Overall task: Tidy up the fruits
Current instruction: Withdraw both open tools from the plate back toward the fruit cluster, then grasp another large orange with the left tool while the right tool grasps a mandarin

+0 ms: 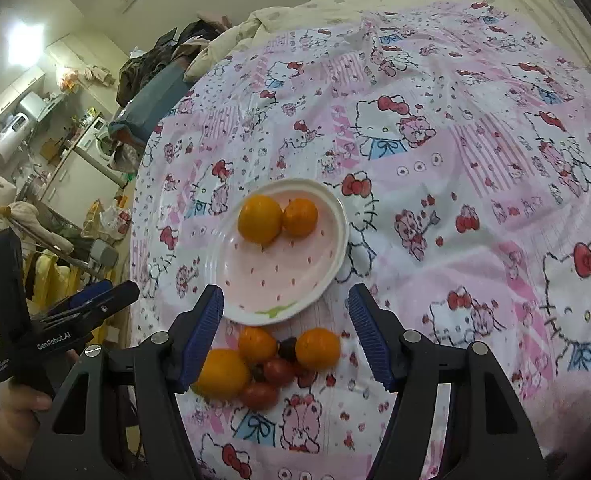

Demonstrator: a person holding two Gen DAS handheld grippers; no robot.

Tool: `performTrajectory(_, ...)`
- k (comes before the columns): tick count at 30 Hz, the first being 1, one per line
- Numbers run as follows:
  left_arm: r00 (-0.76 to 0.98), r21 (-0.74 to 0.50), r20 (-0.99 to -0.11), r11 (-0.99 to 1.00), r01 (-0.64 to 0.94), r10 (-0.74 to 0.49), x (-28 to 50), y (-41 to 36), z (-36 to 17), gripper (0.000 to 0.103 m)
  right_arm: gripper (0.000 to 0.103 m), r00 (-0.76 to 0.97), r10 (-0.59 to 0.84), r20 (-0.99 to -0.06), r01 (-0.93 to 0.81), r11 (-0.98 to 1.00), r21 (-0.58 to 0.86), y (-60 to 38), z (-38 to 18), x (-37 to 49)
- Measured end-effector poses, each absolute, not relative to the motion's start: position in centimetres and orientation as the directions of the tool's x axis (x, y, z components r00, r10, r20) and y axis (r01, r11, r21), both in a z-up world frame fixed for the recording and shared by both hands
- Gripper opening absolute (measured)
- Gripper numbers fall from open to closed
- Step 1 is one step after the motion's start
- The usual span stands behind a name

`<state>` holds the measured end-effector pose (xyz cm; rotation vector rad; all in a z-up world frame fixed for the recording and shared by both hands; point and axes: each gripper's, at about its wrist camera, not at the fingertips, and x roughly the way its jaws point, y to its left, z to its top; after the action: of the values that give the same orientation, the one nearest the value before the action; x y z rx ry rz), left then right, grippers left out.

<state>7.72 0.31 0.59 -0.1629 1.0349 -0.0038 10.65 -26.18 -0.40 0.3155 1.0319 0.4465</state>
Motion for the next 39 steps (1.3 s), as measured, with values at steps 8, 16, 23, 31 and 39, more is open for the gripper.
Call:
performTrajectory(8,0.514,-0.144,-0.854,0.985,-0.092,-0.077,6.8,0.9,-0.4,0.092,0.068,0.438,0.476,-0.763,-0.185,0.878,0.442,-25.8,-1.4,9.0)
performTrajectory(16,0.426,-0.204,-0.895,0.971,-0.124,-0.134,7.3,1.6,-2.9,0.090,0.068,0.427,0.479,-0.767,-0.144,0.873,0.465,-25.2,-2.5,10.2)
performTrajectory(23,0.255,-0.251,-0.939,0.967,-0.046,-0.232,7.0,-1.1,-6.3,0.090,0.068,0.417,0.481,-0.771,-0.137,0.872,0.470,-24.9,-2.8,10.4)
performTrajectory(31,0.117,-0.274,-0.956,0.961,-0.031,-0.269,7.0,-3.2,-9.7,0.073,0.068,0.406,0.497,-0.767,-0.110,0.860,0.499,-25.4,-2.9,10.4)
performTrajectory(39,0.089,-0.290,-0.954,0.956,-0.033,-0.286,7.7,-3.9,-10.6,0.064,0.068,0.403,0.490,-0.773,-0.086,0.861,0.500,-26.1,-3.3,10.4)
